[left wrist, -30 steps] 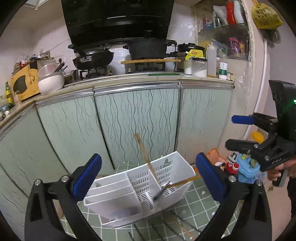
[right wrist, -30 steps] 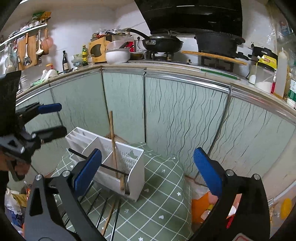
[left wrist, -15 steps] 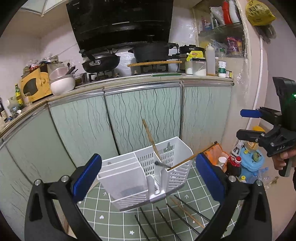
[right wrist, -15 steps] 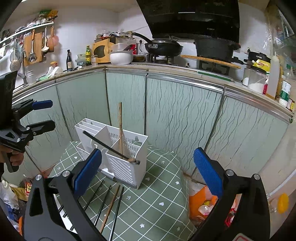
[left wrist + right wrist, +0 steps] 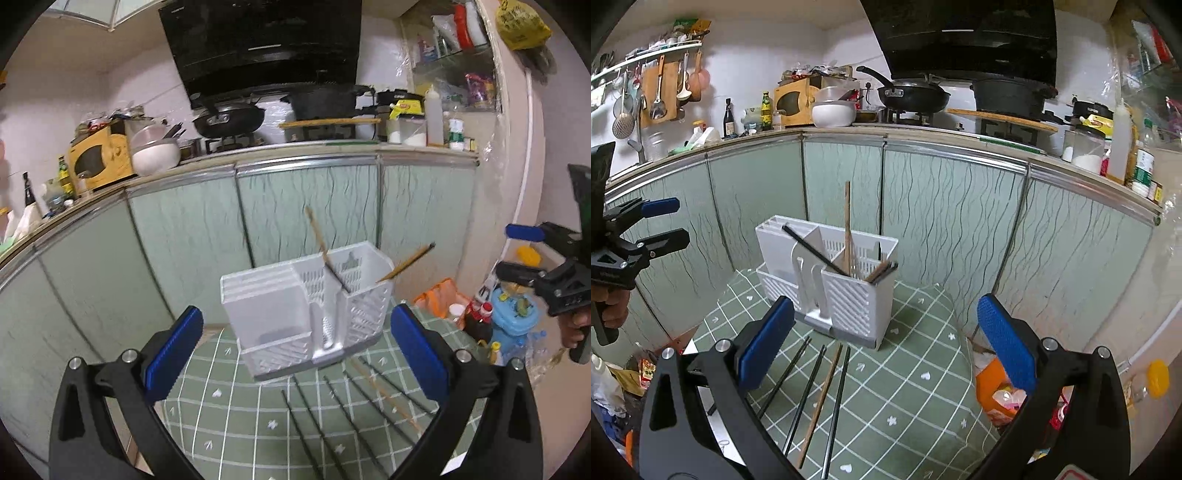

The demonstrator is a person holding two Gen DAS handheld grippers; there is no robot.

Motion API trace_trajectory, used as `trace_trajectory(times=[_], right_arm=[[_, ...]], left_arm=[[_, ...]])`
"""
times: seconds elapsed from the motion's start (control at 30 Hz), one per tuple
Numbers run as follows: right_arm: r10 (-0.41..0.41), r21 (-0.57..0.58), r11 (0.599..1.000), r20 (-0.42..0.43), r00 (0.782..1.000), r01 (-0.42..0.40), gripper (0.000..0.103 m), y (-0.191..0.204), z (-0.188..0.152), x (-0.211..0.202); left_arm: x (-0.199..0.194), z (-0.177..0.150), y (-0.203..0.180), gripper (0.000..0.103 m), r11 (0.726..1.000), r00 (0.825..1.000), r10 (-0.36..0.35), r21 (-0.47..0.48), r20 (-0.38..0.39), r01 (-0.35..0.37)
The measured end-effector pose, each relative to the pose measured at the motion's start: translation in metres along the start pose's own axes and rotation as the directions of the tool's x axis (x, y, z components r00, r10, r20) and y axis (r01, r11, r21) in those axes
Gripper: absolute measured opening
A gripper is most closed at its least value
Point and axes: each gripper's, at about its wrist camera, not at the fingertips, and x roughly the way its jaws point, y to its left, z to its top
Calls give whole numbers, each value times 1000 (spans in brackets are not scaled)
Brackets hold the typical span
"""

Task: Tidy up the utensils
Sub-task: 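Withdraw the left gripper from the holder back over the chopsticks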

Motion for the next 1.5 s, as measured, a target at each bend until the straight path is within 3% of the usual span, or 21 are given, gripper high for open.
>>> trace_trajectory(times=[0.5,0.9,1.5], right_arm=[[-35,21,999,-27,999,36,95,21,-70,-19],[-50,25,998,-78,996,53,95,32,-125,-18],[-40,37,998,-140,989,46,95,47,-191,-6]], left_arm=[[-20,-83,13,99,992,994,77,-94,-73,-84],[-33,-139,2,99,986,986,144,-70,-88,-150],[-37,-205,-6,99,980,979,144,-116,-147,-161]])
